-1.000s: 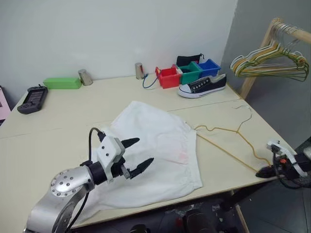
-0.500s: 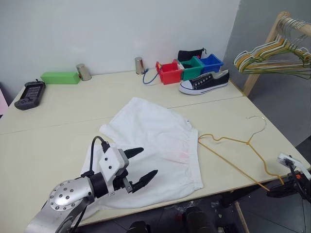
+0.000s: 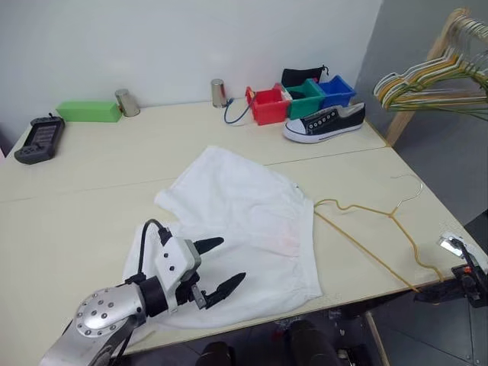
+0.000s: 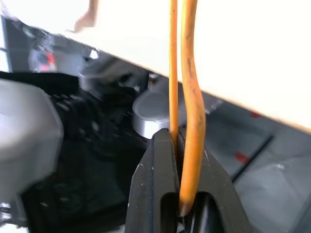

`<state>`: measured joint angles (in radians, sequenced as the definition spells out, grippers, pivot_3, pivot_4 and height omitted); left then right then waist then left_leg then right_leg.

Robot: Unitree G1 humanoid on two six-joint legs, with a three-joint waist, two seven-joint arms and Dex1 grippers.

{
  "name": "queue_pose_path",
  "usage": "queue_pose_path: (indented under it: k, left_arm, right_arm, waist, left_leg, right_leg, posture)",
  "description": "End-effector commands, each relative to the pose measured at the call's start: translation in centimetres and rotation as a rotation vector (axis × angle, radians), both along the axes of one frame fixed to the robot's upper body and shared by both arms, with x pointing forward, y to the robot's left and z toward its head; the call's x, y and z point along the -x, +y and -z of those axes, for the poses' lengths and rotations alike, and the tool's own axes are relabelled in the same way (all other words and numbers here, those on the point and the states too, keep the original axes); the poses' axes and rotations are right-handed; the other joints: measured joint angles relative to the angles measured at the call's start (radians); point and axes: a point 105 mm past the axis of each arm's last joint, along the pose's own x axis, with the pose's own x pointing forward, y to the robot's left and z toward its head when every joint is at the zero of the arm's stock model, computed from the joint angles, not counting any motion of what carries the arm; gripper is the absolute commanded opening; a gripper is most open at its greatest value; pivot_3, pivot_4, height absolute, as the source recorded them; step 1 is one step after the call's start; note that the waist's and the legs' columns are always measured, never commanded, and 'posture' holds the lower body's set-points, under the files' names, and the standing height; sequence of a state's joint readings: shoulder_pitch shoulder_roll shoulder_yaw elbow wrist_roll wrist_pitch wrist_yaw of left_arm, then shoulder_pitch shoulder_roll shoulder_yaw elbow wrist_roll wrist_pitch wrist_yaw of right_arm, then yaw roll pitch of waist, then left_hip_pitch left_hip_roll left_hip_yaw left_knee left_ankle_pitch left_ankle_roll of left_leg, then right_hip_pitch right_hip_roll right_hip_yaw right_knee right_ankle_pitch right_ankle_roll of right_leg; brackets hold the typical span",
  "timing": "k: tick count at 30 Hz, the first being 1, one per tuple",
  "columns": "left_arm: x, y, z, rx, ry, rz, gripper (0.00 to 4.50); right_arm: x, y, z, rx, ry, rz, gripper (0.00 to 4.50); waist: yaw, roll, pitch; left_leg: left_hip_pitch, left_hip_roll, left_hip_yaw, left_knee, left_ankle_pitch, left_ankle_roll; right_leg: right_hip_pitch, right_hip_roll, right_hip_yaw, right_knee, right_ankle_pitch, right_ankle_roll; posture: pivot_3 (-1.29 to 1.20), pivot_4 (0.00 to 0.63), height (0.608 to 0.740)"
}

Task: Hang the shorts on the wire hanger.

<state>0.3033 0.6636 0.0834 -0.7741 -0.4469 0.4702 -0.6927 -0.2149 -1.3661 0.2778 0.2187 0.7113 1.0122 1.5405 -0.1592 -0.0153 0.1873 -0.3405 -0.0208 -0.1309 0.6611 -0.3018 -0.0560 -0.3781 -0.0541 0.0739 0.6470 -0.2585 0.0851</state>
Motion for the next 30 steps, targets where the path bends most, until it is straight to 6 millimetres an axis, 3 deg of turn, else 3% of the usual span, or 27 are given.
queue_pose_path:
  k: [1,4,11,21,30]
  left_arm:
    - [0.4,-0.4,-0.9,-0.005,-0.048,0.029,4.44]
    - [0.6,-0.4,-0.9,-0.007,-0.046,0.033,4.44]
    - [0.9,-0.3,-0.6,-0.011,-0.041,0.037,4.44]
    - [0.3,-0.4,-0.7,-0.015,-0.065,0.043,4.44]
    - [0.2,-0.2,-0.8,-0.025,-0.070,0.041,4.44]
  right_arm:
    - [0.6,2.0,-2.2,-0.115,0.018,-0.074,0.00]
    - [0.9,2.9,-2.4,-0.150,0.039,-0.089,0.00]
    - [2.1,1.9,-2.2,-0.117,0.062,-0.086,0.00]
    - [4.8,2.6,-1.9,-0.127,0.128,-0.185,0.00]
    - [3.2,5.4,0.0,-0.210,0.087,-0.190,0.00]
  waist:
    - [0.005,0.001,0.000]
    - [0.019,0.001,0.000]
    - [0.040,0.002,0.000]
    - [0.045,0.002,0.000]
    - [0.047,0.000,0.002]
  left_leg:
    - [-0.005,0.000,0.000,0.000,0.000,0.000]
    - [-0.009,0.000,0.000,0.000,0.000,0.000]
    - [-0.012,-0.001,0.000,0.000,0.000,0.000]
    - [-0.011,0.000,0.001,0.001,0.000,0.000]
    - [-0.011,0.000,0.001,0.001,0.000,0.000]
  right_leg:
    - [-0.005,0.000,0.000,0.000,0.002,0.004]
    - [-0.010,0.000,0.000,0.000,0.003,0.005]
    - [-0.010,-0.001,-0.001,-0.002,0.003,0.005]
    - [-0.010,-0.001,-0.002,-0.002,0.002,0.003]
    - [-0.010,0.000,-0.002,-0.002,0.003,0.005]
  posture:
    - [-0.17,0.157,0.740]
    - [-0.17,0.153,0.740]
    - [-0.17,0.144,0.740]
    - [-0.18,0.138,0.740]
    - [-0.15,0.156,0.740]
